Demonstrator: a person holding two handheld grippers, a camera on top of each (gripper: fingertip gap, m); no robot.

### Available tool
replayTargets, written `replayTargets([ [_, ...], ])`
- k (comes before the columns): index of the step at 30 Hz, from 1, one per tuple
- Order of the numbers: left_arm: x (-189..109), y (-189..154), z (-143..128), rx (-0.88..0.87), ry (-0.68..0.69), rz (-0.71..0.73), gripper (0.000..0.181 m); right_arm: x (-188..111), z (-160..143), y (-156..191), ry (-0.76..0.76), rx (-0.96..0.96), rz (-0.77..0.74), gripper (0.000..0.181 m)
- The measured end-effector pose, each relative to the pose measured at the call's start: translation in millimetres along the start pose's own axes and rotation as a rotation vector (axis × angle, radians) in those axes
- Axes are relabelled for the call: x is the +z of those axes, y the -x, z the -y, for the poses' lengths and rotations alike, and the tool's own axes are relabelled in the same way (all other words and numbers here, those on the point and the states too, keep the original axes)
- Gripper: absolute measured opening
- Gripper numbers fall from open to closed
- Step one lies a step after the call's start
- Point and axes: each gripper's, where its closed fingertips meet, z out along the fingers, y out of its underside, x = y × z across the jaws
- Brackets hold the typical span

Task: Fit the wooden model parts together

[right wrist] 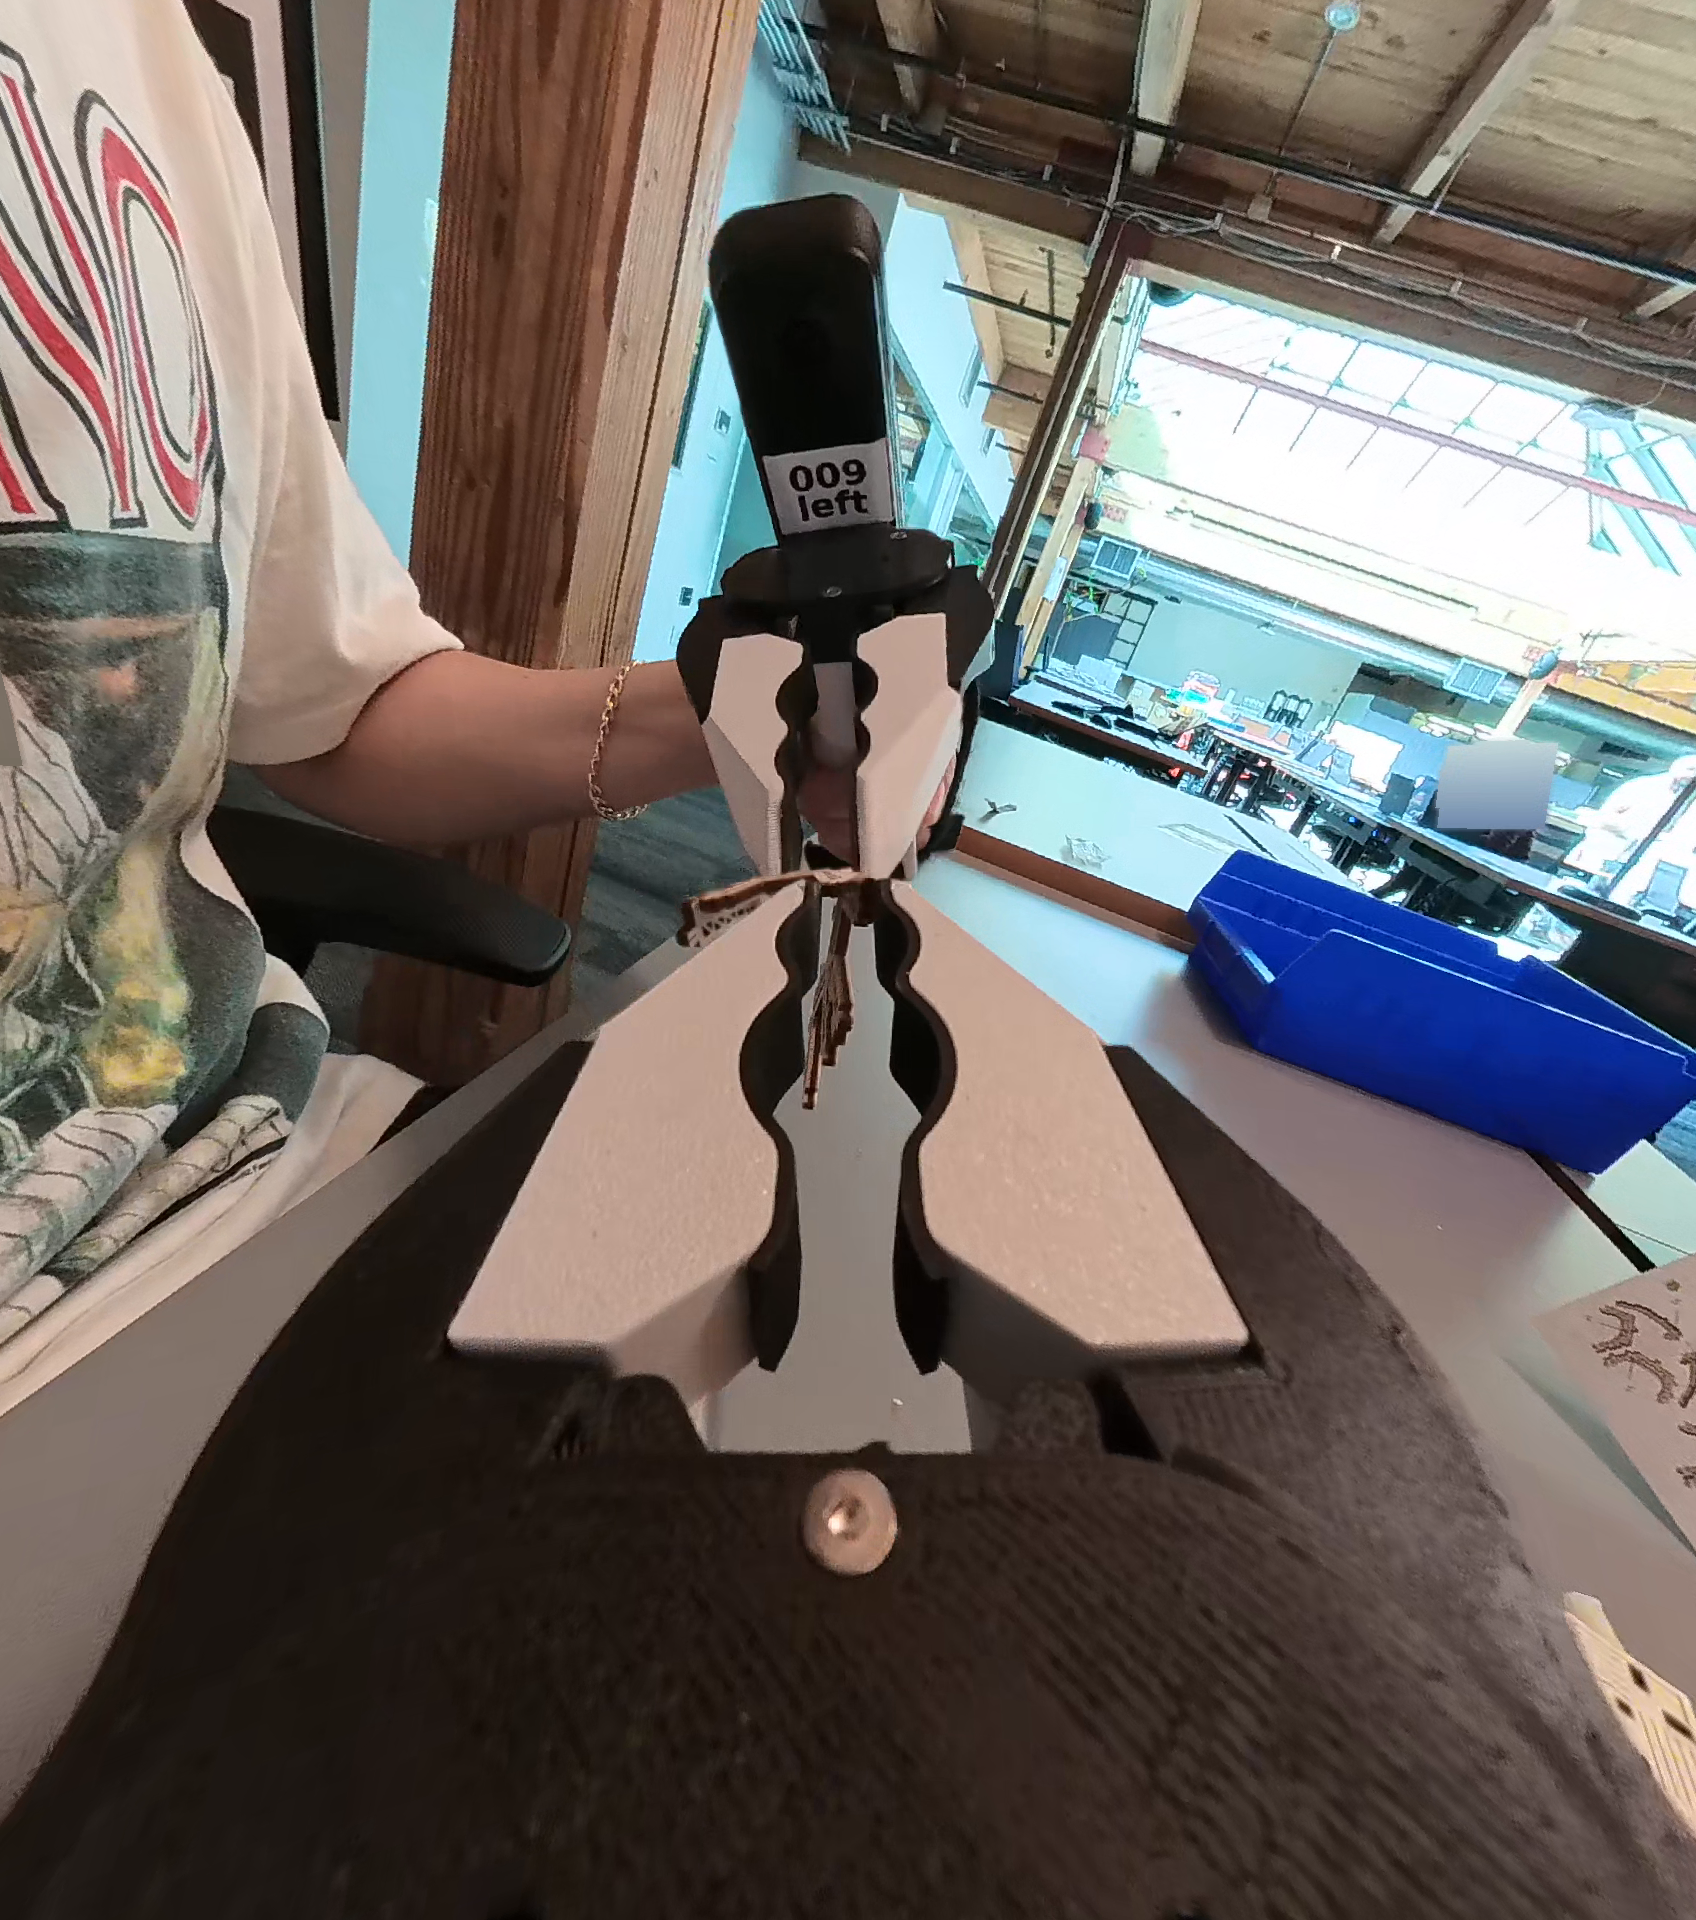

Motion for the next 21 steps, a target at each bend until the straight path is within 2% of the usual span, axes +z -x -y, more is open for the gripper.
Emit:
replayTargets([
  [8, 4, -5, 0, -0.005, 0.01, -0.025, 0.014, 3, 7, 5, -0.046, 0.016, 0.026, 0.007],
  [21, 5, 4, -2, 0.091, 0.095, 0.063, 0.009, 1, 7, 1, -0.025, -0.029, -0.003, 0.007],
])
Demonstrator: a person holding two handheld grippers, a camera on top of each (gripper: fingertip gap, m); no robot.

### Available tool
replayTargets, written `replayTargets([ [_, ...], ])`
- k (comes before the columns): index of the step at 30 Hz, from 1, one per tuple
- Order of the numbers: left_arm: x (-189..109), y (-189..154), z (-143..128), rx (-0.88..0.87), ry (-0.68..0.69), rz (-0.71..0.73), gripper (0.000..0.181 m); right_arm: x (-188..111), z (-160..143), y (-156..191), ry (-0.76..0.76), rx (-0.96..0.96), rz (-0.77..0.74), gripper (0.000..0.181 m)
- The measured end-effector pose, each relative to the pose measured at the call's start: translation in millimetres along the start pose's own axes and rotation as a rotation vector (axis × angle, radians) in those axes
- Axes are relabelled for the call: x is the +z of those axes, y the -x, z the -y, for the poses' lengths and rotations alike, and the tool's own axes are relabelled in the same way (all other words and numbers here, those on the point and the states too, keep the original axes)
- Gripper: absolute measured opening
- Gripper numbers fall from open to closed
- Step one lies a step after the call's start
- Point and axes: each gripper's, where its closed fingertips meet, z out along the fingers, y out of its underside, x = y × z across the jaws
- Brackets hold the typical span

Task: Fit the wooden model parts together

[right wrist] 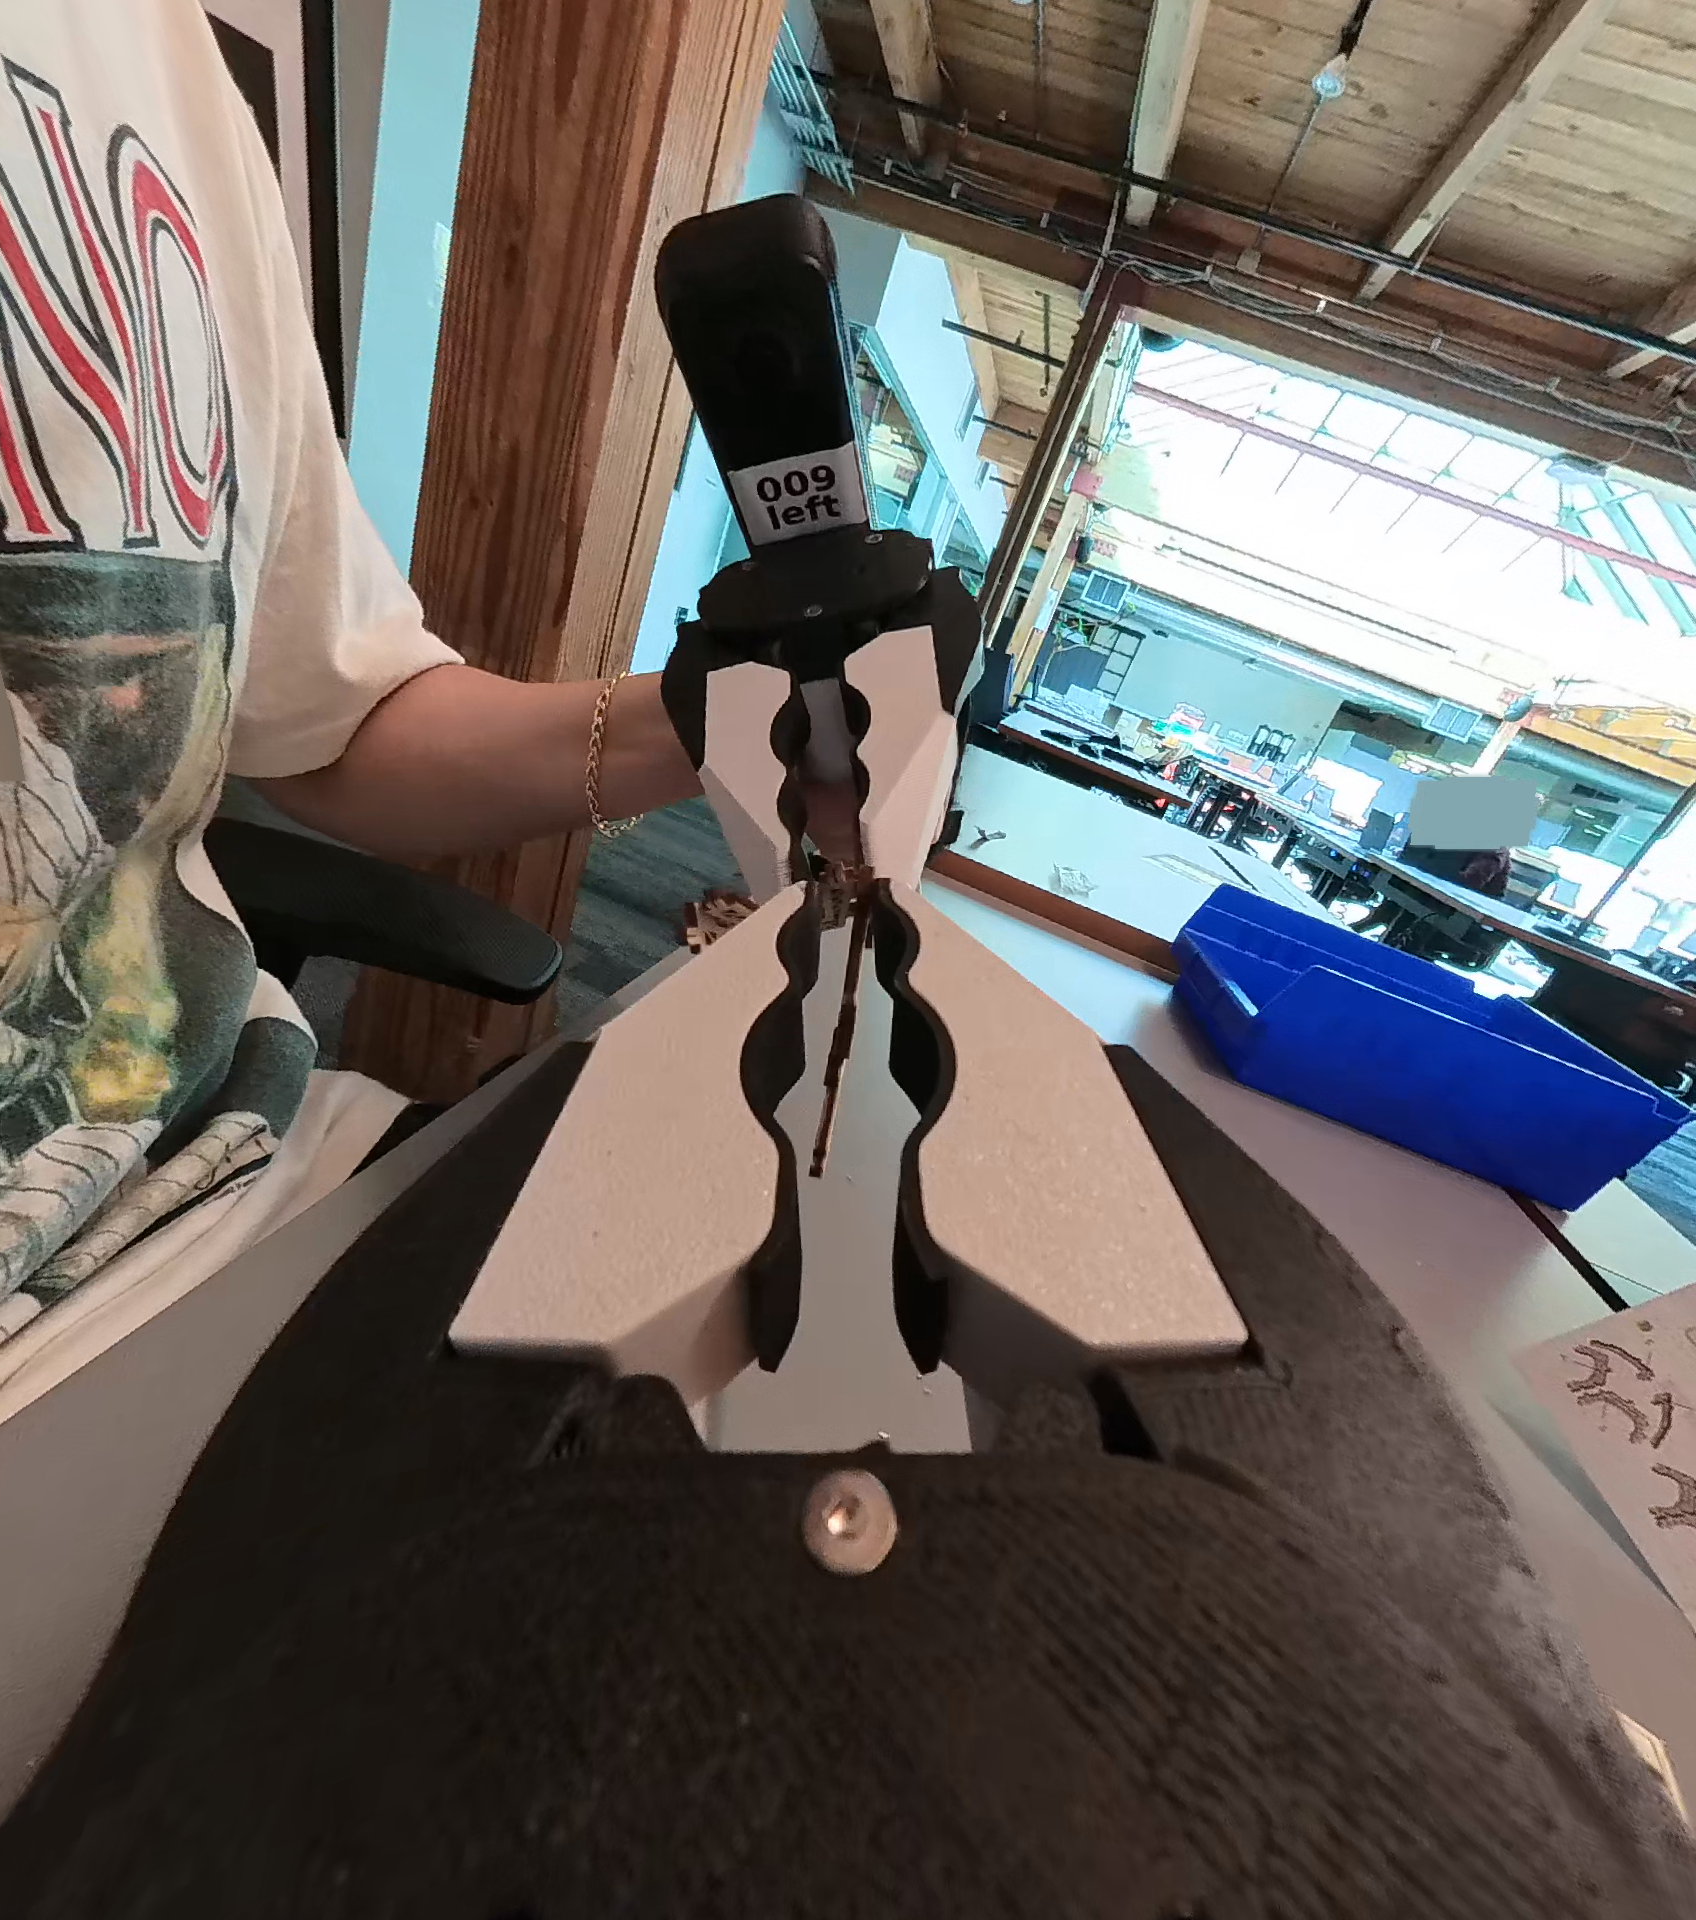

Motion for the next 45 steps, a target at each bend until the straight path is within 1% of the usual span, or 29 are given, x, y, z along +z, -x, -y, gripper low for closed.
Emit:
replayTargets([
  [7, 0, 3, 0, 0.036, 0.028, 0.036, 0.009, -1, 1, -2, 0.0, -0.004, -0.014, 0.008],
  [8, 0, 5, 1, 0.061, 0.037, 0.06, 0.009, -2, 1, -4, -0.003, -0.007, -0.023, 0.007],
  [10, -2, 10, 1, 0.111, 0.066, 0.117, 0.0, -4, 2, -8, -0.003, -0.009, -0.049, 0.007],
  [14, 1, 16, -3, 0.21, 0.147, 0.199, 0.0, -5, 2, -14, 0.0, -0.019, -0.09, 0.007],
  [15, 2, 18, -4, 0.224, 0.159, 0.216, 0.001, -4, 1, -16, 0.003, -0.033, -0.104, 0.007],
  [16, 3, 19, -6, 0.227, 0.166, 0.225, 0.006, -4, 2, -17, 0.003, -0.051, -0.114, 0.006],
  [17, 2, 20, -8, 0.22, 0.176, 0.232, 0.014, -4, 3, -16, 0.0, -0.062, -0.114, 0.0],
  [18, 0, 22, -10, 0.21, 0.184, 0.242, 0.018, -5, 4, -17, -0.002, -0.065, -0.121, 0.0],
  [19, -2, 24, -12, 0.198, 0.184, 0.251, 0.021, -6, 3, -20, 0.002, -0.072, -0.137, 0.0],
  [21, -6, 29, -11, 0.16, 0.147, 0.271, 0.021, -7, -1, -22, 0.024, -0.074, -0.145, 0.0],
  [23, -5, 30, -13, 0.112, 0.111, 0.264, 0.02, -6, -7, -23, 0.049, -0.078, -0.154, 0.0],
  [27, -1, 25, -18, 0.067, 0.086, 0.226, 0.023, -2, -14, -20, 0.086, -0.114, -0.15, 0.0],
  [32, -4, 17, 4, -0.011, -0.047, 0.161, 0.025, 1, -16, -17, 0.1, -0.135, -0.136, 0.0],
  [36, 1, 13, 3, 0.002, -0.019, 0.142, 0.025, 5, -12, -12, 0.087, -0.15, -0.119, 0.0],
  [37, 3, 11, 3, 0.006, -0.01, 0.137, 0.022, 6, -12, -10, 0.087, -0.152, -0.109, 0.0],
  [38, 5, 10, 2, 0.015, 0.002, 0.13, 0.013, 7, -12, -8, 0.088, -0.148, -0.099, 0.0],
  [39, 6, 10, 1, 0.029, 0.014, 0.136, 0.008, 7, -13, -8, 0.088, -0.146, -0.096, 0.0],
  [42, 8, 11, -2, 0.044, 0.046, 0.151, 0.008, 6, -15, -10, 0.099, -0.143, -0.107, 0.0],
  [43, 8, 13, -3, 0.046, 0.057, 0.159, 0.008, 5, -15, -12, 0.101, -0.138, -0.119, 0.003],
  [45, 9, 17, -7, 0.05, 0.086, 0.187, 0.008, 2, -15, -18, 0.105, -0.119, -0.156, 0.015],
])
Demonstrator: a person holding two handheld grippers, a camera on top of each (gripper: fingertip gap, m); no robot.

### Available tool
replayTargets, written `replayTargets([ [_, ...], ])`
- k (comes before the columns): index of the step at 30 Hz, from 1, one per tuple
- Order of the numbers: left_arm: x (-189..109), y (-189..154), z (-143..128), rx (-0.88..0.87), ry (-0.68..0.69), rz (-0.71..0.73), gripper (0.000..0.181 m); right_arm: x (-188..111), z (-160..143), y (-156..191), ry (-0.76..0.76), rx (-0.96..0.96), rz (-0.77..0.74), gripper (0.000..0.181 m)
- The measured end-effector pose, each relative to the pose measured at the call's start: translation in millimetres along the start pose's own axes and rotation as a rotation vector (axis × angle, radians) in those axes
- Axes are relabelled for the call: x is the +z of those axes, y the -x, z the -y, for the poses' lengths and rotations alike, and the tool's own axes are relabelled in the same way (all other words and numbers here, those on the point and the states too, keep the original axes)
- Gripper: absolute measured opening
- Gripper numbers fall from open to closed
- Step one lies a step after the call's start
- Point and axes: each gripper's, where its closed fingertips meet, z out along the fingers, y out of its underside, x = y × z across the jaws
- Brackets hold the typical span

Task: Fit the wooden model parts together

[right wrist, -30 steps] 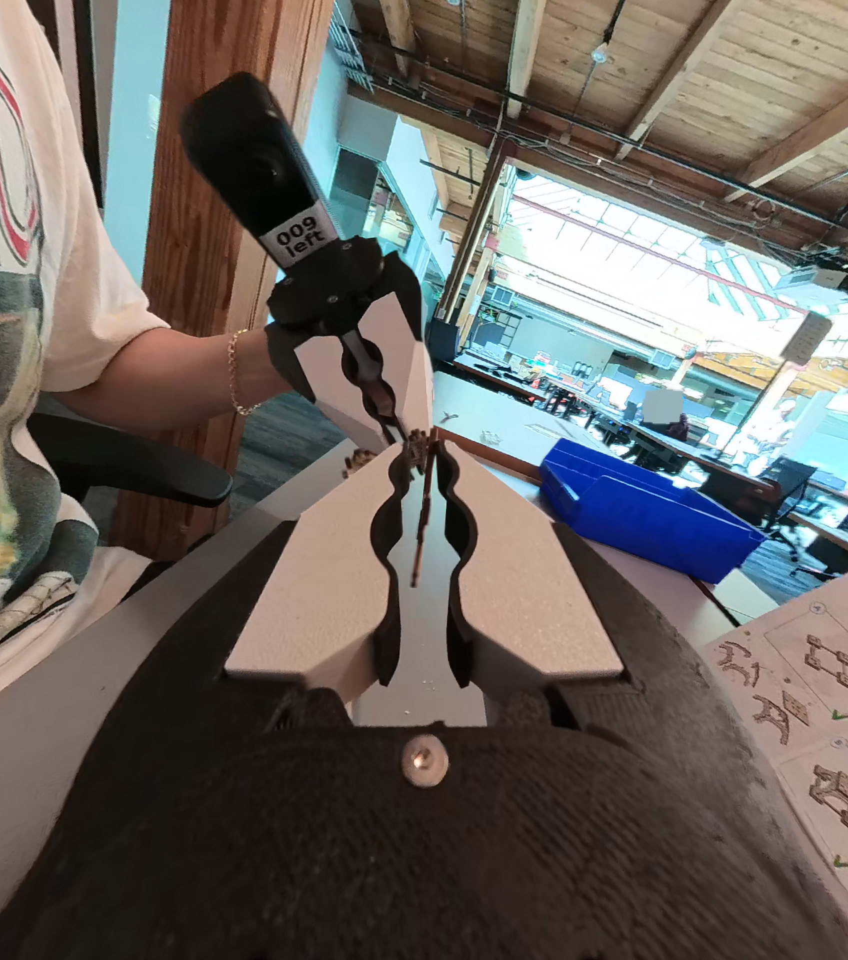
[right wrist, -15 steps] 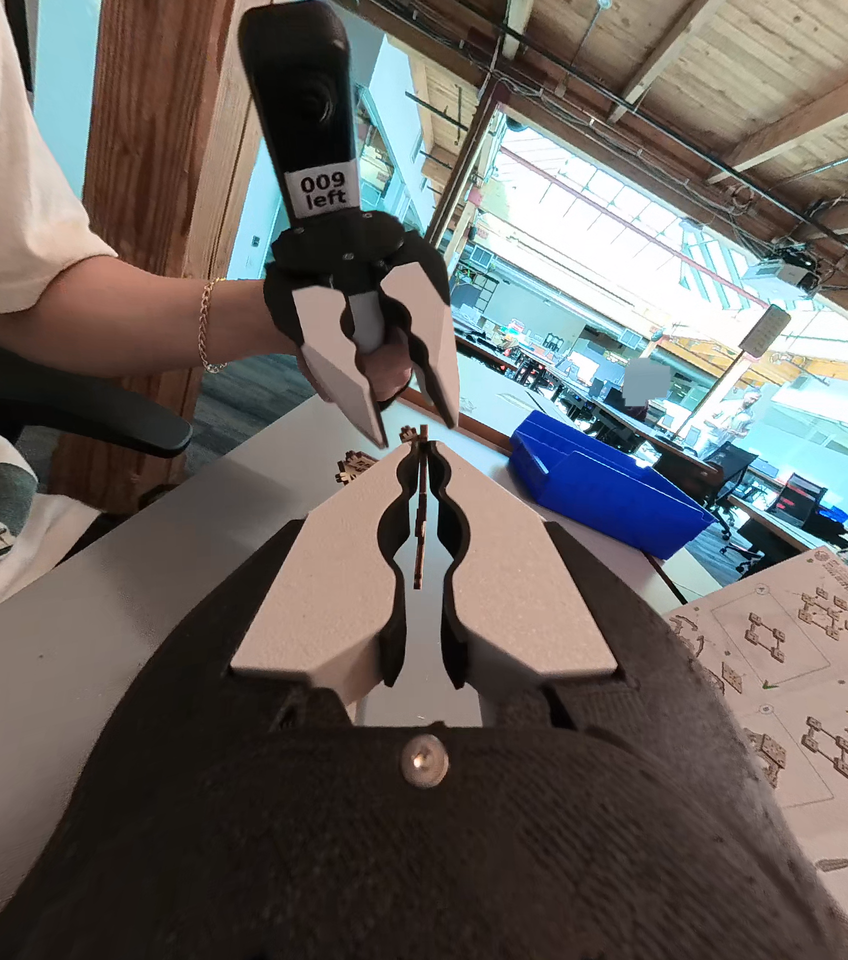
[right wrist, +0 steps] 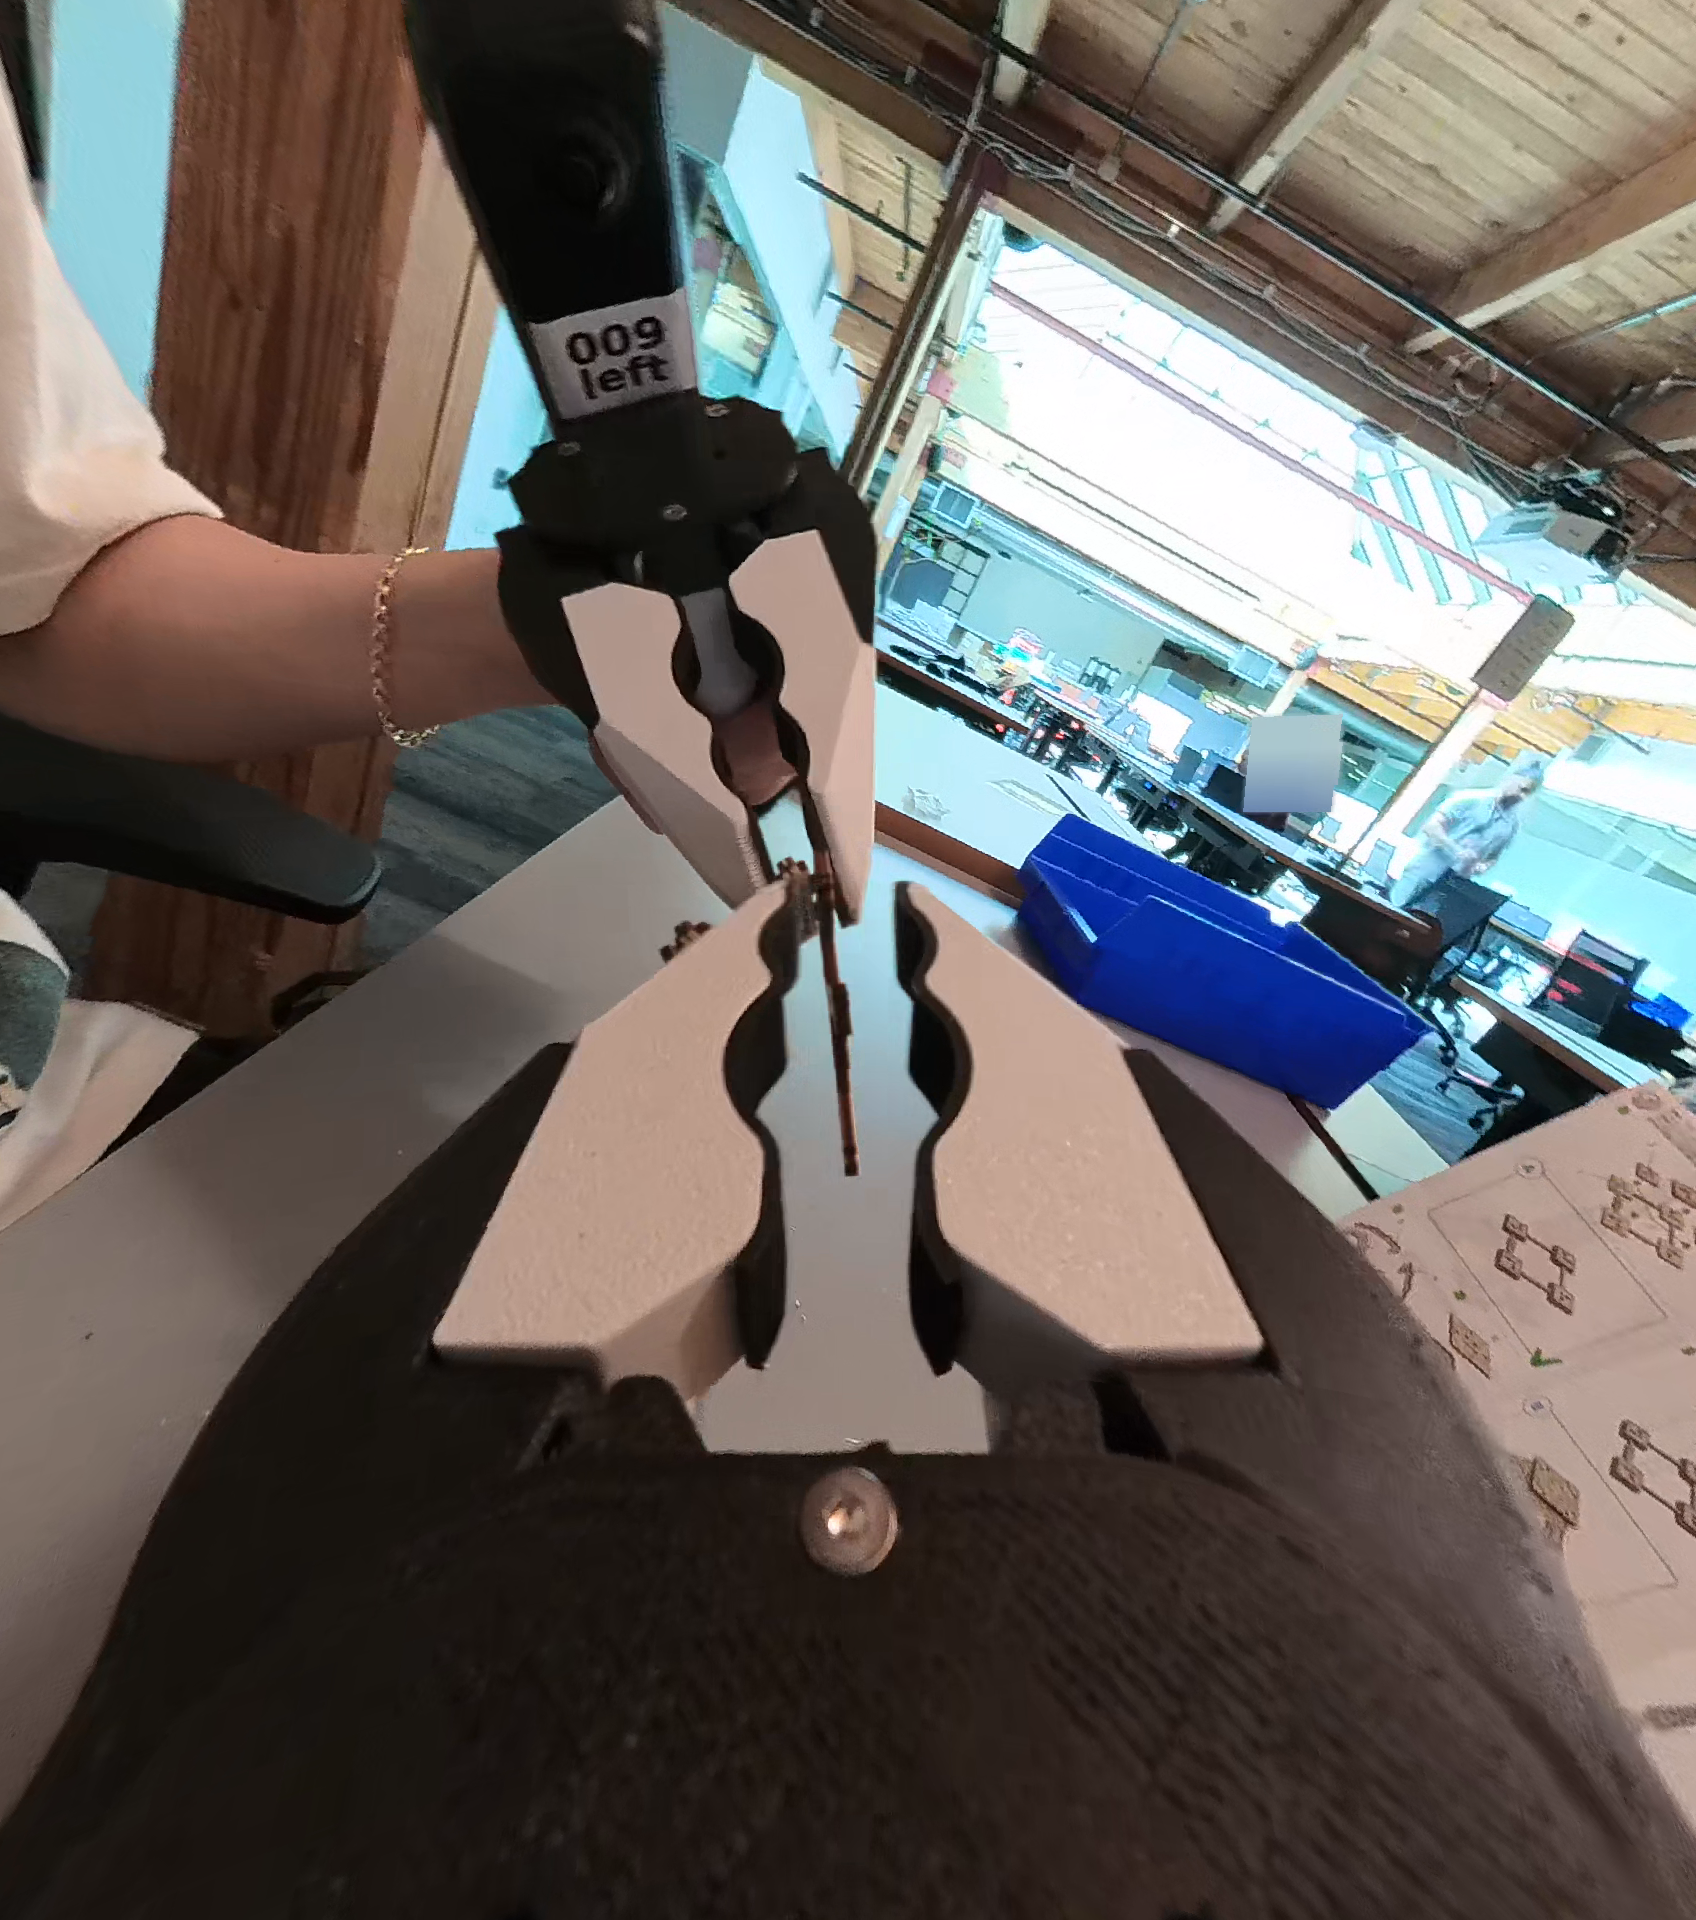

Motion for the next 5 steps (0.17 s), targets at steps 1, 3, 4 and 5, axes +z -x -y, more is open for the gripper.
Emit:
replayTargets([
  [1, 1, 4, -3, 0.001, 0.021, 0.027, 0.007, -1, 1, -3, -0.005, 0.018, -0.008, 0.025],
  [3, 3, 11, -10, 0.004, 0.065, 0.067, 0.007, -3, 3, -12, -0.011, 0.054, -0.059, 0.028],
  [4, 3, 15, -12, 0.0, 0.078, 0.097, 0.007, -3, 2, -15, 0.0, 0.075, -0.073, 0.028],
  [5, 4, 20, -13, -0.001, 0.085, 0.123, 0.007, -1, -1, -16, 0.024, 0.109, -0.074, 0.028],
])
